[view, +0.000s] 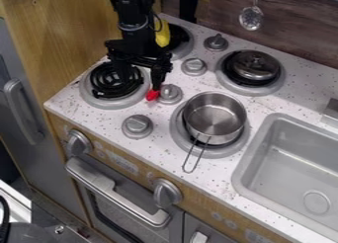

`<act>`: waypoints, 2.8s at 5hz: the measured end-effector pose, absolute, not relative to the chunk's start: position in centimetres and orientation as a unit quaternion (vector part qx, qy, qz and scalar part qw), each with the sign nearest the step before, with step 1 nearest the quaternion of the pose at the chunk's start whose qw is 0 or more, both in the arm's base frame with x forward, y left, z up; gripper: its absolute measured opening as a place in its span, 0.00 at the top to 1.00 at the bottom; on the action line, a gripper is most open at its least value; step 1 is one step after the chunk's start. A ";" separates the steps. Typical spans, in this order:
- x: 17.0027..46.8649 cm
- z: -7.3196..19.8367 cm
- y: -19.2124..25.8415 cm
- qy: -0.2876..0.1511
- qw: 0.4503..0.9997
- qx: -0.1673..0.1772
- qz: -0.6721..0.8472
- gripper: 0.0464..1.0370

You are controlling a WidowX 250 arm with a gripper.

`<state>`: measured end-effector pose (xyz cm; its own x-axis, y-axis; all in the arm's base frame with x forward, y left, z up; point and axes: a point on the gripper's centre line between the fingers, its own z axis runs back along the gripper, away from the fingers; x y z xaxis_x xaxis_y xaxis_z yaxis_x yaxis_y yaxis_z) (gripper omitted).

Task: Put yellow object on bottom left burner

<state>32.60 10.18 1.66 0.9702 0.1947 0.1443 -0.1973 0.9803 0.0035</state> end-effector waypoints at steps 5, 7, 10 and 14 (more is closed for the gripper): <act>43.6 -1.5 11.0 -0.136 0.975 -0.018 0.176 0.06; 46.5 -0.9 13.2 -0.211 0.944 0.012 0.252 0.06; 48.6 -1.3 16.8 -0.281 0.906 0.081 0.307 0.06; 50.9 -4.4 18.2 -0.293 0.891 0.092 0.335 0.39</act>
<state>50.92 18.21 -4.38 0.6045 0.5423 0.5835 -0.6500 0.7593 -0.0323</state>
